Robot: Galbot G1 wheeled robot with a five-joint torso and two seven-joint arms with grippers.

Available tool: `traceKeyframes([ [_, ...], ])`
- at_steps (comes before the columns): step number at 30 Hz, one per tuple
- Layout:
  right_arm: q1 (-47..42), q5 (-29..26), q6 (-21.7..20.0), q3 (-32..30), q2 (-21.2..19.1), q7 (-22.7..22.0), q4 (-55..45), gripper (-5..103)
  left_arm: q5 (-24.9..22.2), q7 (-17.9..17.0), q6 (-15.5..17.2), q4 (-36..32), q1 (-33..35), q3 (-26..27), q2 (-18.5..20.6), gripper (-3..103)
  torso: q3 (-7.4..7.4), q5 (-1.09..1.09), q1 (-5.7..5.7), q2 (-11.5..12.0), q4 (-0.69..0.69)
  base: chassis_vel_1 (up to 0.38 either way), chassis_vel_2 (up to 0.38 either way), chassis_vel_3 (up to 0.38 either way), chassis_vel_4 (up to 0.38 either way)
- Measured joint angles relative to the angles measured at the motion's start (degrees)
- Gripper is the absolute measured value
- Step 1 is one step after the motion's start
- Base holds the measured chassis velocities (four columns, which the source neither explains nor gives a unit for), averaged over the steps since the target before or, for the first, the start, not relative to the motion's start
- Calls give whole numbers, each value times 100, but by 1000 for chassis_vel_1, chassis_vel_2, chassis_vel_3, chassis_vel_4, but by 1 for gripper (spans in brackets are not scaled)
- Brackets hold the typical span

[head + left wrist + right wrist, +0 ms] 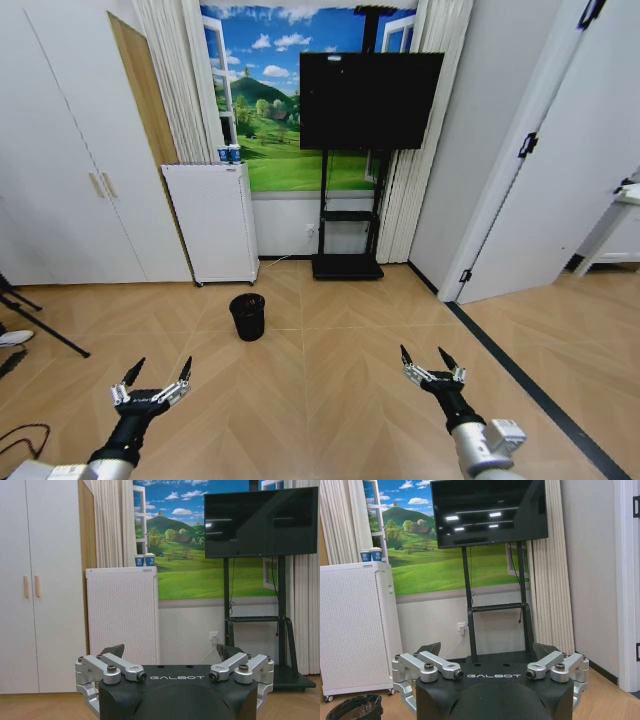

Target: Pick up the trash bin and place the garbage on the floor into it.

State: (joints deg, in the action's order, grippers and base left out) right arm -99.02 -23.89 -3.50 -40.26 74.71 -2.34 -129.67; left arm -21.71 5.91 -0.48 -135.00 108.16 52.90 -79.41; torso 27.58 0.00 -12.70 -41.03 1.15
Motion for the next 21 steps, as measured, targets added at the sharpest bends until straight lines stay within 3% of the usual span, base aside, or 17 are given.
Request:
traceKeyframes([
  [21, 0, 0, 0, 0, 0, 0, 0, 100, 0, 0, 0, 0, 0, 0, 0, 100, 0, 0, 0, 0, 0, 0, 0, 0, 0],
])
